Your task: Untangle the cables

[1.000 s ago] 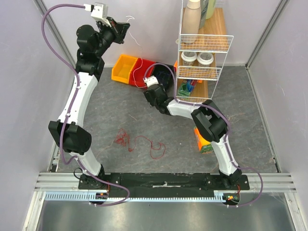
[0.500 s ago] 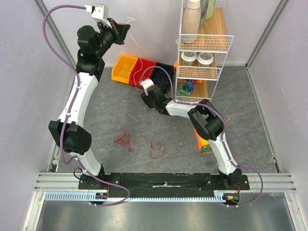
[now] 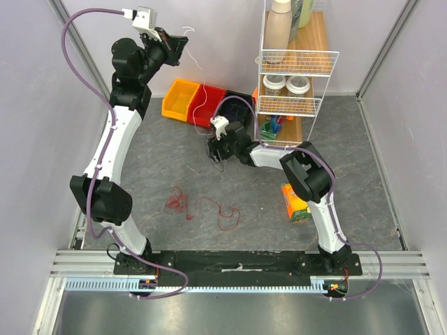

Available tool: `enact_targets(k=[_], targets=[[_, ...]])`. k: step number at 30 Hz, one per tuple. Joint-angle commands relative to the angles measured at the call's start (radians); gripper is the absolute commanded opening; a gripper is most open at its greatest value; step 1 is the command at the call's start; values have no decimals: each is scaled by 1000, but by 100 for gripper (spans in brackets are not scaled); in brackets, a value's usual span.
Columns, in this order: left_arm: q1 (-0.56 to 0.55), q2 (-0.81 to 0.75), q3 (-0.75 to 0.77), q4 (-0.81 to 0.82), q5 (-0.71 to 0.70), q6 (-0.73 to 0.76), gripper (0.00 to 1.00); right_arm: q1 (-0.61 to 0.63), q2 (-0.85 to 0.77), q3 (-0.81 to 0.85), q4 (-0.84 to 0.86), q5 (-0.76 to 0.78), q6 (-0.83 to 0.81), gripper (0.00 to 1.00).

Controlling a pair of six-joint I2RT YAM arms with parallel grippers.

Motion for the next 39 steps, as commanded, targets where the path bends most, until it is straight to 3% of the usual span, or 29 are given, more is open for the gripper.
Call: enact_targets(k=[1, 4, 7, 10, 17, 22, 28, 33, 38, 39], targets=[[8, -51, -11, 30, 29, -8, 2, 3, -31, -61, -35, -83, 43, 70], [6, -55, -25, 36, 29, -8, 2, 19, -42, -85, -79, 4, 8, 68], [8, -63, -37, 39, 31, -5, 2, 26, -63, -139, -47, -29, 7, 68], [8, -66, -46, 39, 34, -2, 2, 4, -69, -134, 0, -173, 104, 67], [3, -68, -57, 47, 37, -4, 2, 16, -102, -139, 65, -162, 303, 68], [-6, -71, -60, 47, 39, 10, 2, 22, -54, -108, 8, -109, 287, 70], [-18, -68, -62, 39, 23, 33, 2, 62, -8, -35, -131, 129, 137, 65], [-34, -69, -63, 28, -4, 59, 2, 124, 24, 57, -240, 409, 49, 44], [-54, -89, -65, -1, -84, 137, 2, 171, 24, 67, -208, 574, -17, 0], [-61, -92, -66, -7, -108, 159, 2, 174, 12, 61, -196, 585, -22, 0]])
